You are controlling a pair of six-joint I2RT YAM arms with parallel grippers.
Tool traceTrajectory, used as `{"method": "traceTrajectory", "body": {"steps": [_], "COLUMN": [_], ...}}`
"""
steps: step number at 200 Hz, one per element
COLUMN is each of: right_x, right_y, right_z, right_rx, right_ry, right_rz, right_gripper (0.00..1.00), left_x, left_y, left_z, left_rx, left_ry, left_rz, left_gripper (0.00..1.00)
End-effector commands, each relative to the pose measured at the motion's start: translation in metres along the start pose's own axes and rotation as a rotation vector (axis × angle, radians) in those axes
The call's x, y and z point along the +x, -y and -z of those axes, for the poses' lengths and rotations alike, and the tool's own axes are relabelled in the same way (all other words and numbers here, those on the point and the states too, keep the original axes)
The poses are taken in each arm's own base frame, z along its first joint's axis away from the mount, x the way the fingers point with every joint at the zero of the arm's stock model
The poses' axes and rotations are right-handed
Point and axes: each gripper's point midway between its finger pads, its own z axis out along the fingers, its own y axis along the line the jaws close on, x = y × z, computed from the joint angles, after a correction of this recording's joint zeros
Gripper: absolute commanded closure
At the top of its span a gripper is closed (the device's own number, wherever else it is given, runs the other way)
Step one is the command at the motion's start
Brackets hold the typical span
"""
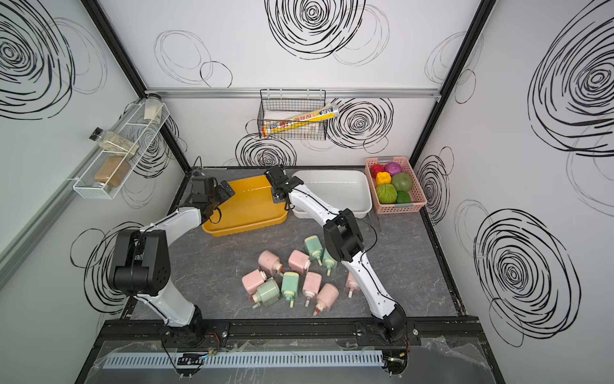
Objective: Place the pencil sharpeners by color into the storage box
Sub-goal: Move the storage box to the center of the board.
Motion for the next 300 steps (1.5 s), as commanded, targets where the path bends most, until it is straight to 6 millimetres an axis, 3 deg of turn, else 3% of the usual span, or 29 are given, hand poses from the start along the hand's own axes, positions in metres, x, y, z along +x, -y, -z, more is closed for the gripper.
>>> {"method": "traceTrajectory", "body": {"steps": [1, 38, 63, 99, 143, 192, 211, 229, 265, 300], "right_x": [-0.036, -0.036, -0.032, -0.024, -0.028, -0.048, -0.053, -0.056, -0.044, -0.014], "right_y": [0.006, 0.016, 0.007, 0.004, 0.000, 0.006, 0.008, 0.013, 0.048, 0.096], "right_z": [0.014, 0.008, 0.003, -0.005, 0.001, 0.033, 0.051, 0.072, 0.105, 0.131], "right_rx": [0.024, 0.045, 0.000, 0.003, -0.018, -0.021, -0.051, -0.107, -0.166, -0.125], "right_ry": [0.102, 0.101, 0.082, 0.069, 0.075, 0.123, 0.156, 0.204, 0.254, 0.289], "right_rz": [-0.084, -0.136, -0.160, -0.204, -0.217, -0.168, -0.137, -0.137, -0.157, -0.153], "right_gripper": [1.00, 1.00, 1.00, 0.97, 0.75, 0.48, 0.28, 0.00, 0.00, 0.00], "left_x": [-0.032, -0.031, -0.025, -0.029, -0.044, -0.051, -0.055, -0.055, -0.047, -0.039], "left_y": [0.006, -0.035, -0.059, -0.072, -0.087, -0.104, -0.102, -0.095, -0.084, -0.072], "left_z": [0.025, 0.024, 0.016, 0.011, -0.002, -0.019, -0.030, -0.039, -0.054, -0.060], "left_rx": [-0.029, -0.110, -0.153, -0.175, -0.179, -0.165, -0.110, -0.059, 0.016, 0.080], "left_ry": [0.073, 0.071, 0.050, 0.064, 0.078, 0.070, 0.061, 0.040, 0.003, -0.029], "left_rz": [-0.039, 0.030, 0.056, 0.062, 0.053, 0.054, 0.028, 0.010, -0.004, -0.007], "left_gripper": [0.01, 0.01, 0.01, 0.01, 0.01, 0.01, 0.01, 0.01, 0.01, 0.01]}}
